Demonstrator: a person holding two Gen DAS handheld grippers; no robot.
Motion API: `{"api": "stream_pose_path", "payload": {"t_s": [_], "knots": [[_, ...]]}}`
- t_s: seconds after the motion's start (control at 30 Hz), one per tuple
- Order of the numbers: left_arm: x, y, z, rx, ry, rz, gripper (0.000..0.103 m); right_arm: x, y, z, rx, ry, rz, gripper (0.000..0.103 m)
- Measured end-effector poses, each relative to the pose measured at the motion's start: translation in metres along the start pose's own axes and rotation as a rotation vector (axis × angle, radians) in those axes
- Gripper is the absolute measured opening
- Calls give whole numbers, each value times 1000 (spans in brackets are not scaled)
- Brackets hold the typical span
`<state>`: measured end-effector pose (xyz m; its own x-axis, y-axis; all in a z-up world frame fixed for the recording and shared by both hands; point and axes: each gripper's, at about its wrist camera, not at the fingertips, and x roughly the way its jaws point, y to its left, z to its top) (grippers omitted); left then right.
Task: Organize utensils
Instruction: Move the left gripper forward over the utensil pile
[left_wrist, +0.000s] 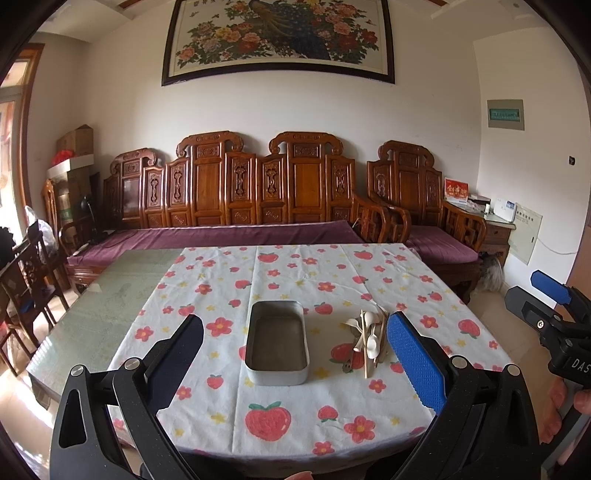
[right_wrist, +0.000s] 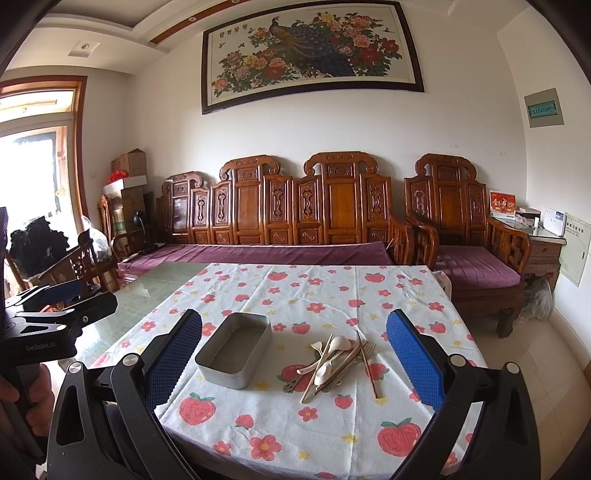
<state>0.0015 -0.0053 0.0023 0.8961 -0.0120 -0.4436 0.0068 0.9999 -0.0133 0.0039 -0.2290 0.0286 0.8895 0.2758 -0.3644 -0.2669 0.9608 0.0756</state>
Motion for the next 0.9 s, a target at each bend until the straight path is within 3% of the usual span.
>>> {"api": "stream_pose_path", "payload": {"t_s": [0.5, 0.73, 0.9], "knots": [[68, -5, -30, 37, 147, -37, 97, 59, -26, -35, 4, 100, 11, 98], [110, -15, -38, 72, 210, -95, 97, 103, -52, -42, -14, 181, -2, 86], [137, -25, -42, 92, 250, -128, 97, 130, -84, -44, -8, 236, 39, 80]]}}
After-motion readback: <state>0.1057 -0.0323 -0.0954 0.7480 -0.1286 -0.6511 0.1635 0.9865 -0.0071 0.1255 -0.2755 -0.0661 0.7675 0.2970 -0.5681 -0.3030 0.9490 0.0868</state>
